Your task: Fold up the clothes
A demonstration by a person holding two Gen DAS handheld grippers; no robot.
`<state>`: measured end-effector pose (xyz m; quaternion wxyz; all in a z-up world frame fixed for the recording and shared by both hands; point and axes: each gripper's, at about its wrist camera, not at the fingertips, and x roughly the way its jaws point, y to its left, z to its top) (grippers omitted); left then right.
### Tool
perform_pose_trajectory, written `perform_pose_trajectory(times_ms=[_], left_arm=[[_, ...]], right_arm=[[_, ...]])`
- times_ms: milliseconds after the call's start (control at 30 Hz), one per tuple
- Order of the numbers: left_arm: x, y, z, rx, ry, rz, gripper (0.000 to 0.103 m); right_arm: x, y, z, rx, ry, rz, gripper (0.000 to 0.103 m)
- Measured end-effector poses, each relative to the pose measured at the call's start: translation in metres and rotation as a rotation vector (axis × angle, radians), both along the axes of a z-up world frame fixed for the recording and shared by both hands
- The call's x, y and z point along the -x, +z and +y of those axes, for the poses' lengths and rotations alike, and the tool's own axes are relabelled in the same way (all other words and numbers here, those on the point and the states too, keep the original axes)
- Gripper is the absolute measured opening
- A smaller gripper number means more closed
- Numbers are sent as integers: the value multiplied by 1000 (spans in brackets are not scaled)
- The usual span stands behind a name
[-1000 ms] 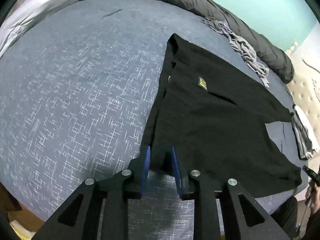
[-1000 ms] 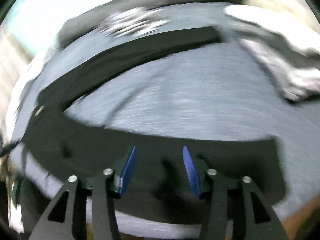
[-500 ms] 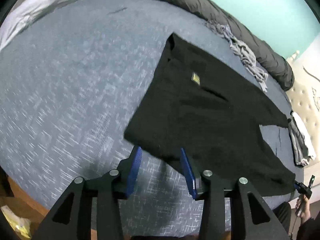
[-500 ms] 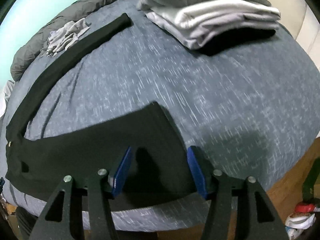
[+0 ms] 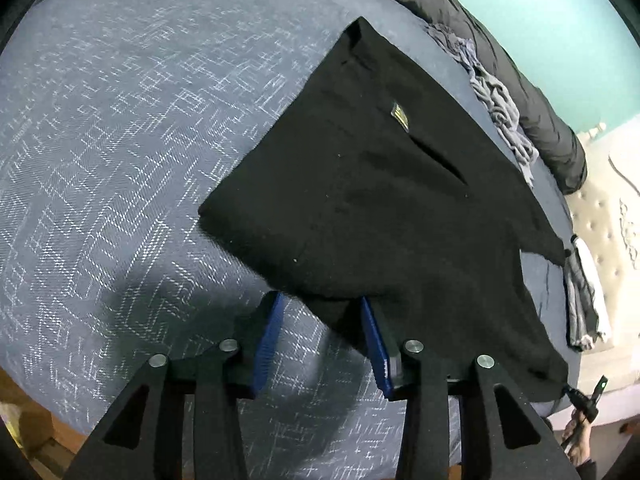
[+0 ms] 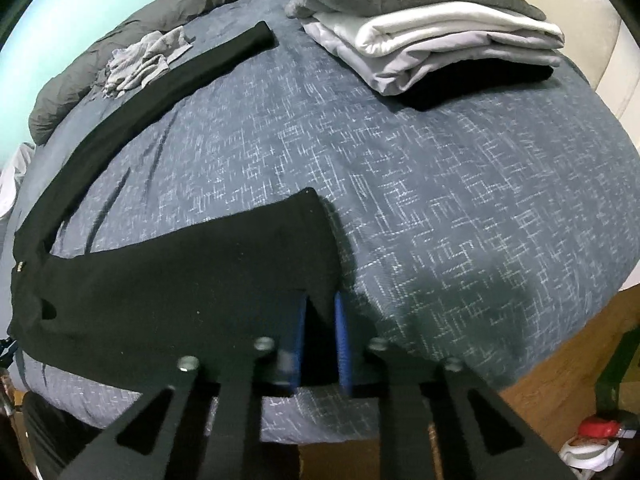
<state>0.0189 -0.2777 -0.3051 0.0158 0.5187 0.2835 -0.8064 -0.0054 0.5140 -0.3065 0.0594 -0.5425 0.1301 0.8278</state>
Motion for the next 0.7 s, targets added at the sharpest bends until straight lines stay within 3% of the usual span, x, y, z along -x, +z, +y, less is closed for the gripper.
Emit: perform_pose_trajectory(times_ms=[67, 100, 400, 700], left_arm=[[1, 1, -1, 1, 7, 10, 10], [1, 2, -2, 2, 10, 14, 8], [-17, 35, -19, -32, 23, 106, 4], [-21, 11, -23, -40, 28, 43, 5]], right_arm=[[0, 3, -2, -1, 7, 11, 8], [0, 4, -3, -4, 10, 15, 7], [-3, 28, 9, -8, 23, 40, 6], [-1, -17, 10, -30, 21, -81, 6]])
